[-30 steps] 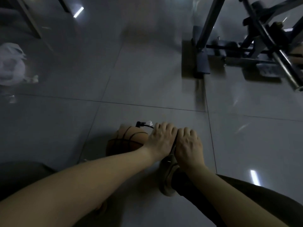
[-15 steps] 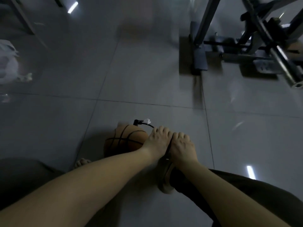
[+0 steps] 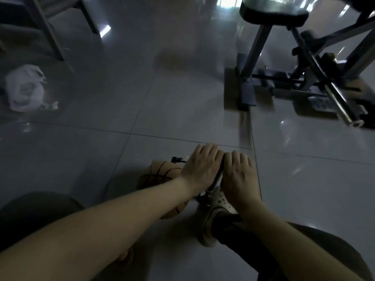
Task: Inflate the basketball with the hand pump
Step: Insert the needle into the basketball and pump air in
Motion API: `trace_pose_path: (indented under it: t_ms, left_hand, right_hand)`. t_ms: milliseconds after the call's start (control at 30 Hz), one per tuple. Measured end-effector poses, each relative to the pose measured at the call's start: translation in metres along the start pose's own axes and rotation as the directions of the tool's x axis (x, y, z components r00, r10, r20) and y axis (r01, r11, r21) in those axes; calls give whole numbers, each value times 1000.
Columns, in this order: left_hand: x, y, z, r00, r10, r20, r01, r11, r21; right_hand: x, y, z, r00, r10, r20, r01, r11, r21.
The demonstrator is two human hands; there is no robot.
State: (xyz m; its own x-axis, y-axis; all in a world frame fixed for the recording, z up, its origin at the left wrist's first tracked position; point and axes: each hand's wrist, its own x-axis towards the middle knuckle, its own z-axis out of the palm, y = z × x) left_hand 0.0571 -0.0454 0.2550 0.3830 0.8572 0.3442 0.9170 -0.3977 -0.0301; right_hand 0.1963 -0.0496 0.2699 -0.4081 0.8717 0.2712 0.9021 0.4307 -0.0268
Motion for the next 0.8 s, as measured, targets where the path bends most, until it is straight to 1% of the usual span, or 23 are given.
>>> trace_pose_path:
  t_ms: [67, 167, 267, 400, 433, 533, 633, 733, 800]
  left_hand:
    - [-16, 13, 27, 999, -46, 10, 46, 999, 24]
    - [-15, 19, 52, 994, -105, -1, 105, 994, 8]
    - [-11, 16, 75, 993, -113, 24, 114, 994, -7]
    - [-23, 14, 102, 990, -104, 96, 107, 994, -34]
    - [-27, 14, 106, 988, -99, 116, 103, 994, -32]
    - [-35, 13, 117, 979, -81, 190, 83, 997, -3]
    - [-38, 12, 121, 953, -59, 297, 42, 997, 65]
    - [-29, 5, 109, 918, -39, 395, -15, 991, 133]
    - [-14, -2, 90, 903, 1, 431, -64, 989, 131]
  right_hand:
    - [-17, 2, 28, 1000, 10, 27, -9, 1000, -28]
    - [-13, 6, 51, 998, 43, 47, -41, 998, -39]
    - [-10, 11, 71, 993, 59, 102, -54, 997, -45]
    - [-17, 8, 98, 989, 83, 120, -79, 996, -37]
    - [-20, 7, 106, 986, 86, 144, -81, 996, -41]
    - [-25, 6, 121, 956, 94, 276, -79, 995, -63]
    - [-27, 3, 126, 923, 120, 365, -100, 992, -75]
    - [-17, -2, 109, 900, 159, 405, -150, 987, -53]
    - [-5, 1, 84, 889, 122, 442, -133, 991, -6]
